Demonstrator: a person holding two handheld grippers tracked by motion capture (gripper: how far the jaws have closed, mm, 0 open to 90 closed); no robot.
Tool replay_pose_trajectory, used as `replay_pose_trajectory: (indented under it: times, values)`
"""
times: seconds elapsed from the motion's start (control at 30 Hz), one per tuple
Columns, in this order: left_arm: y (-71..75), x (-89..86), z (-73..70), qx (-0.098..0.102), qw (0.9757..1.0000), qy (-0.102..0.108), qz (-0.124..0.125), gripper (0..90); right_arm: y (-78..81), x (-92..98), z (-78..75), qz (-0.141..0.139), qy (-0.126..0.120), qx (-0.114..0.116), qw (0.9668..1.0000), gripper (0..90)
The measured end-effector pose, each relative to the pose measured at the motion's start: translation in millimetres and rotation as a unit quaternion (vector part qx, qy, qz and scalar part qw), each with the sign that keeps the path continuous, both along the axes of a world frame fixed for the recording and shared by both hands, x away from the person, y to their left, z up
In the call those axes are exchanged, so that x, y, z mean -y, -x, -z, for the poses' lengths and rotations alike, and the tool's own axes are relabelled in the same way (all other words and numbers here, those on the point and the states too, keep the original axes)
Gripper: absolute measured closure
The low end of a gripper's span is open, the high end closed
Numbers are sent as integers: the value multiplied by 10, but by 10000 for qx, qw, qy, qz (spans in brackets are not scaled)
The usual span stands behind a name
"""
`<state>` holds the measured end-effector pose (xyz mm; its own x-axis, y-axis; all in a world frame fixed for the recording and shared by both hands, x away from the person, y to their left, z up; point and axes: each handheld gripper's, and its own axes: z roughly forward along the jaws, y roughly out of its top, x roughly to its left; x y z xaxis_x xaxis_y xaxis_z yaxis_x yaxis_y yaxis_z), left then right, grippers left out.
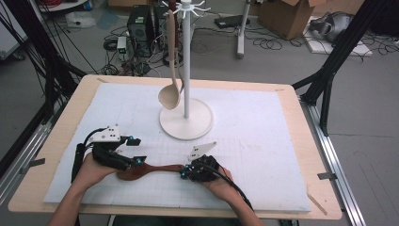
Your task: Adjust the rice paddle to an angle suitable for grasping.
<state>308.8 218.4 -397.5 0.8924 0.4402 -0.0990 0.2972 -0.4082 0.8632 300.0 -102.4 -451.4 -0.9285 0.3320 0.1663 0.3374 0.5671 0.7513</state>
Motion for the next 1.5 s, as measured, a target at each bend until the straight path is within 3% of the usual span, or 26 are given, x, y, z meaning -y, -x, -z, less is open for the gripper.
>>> replay_pose_trajectory:
  times: [0.4, 0.67, 0.8, 0.93, 1.37, 1.5]
  values:
    - [-29, 150, 44, -1, 9996, -168, 204, 333, -133, -3, 6, 210, -29, 32, 9998, 873]
    - [-58, 263, 106, 24, 9984, -402, 390, 397, -112, 139, -94, 299, -293, -94, 9991, 665]
    - [-67, 339, 142, 60, 9970, -602, 492, 435, -108, 270, -157, 366, -441, 49, 9983, 532]
    - [-84, 408, 189, 5, 9956, -765, 548, 483, -114, 420, -203, 587, -535, 38, 9968, 434]
    - [-131, 539, 316, -201, 9885, -1282, 776, 604, -109, 594, -224, 633, -496, -61, 9967, 378]
    - [-143, 550, 338, -262, 9872, -1337, 832, 644, -104, 601, -222, 596, -480, -81, 9970, 374]
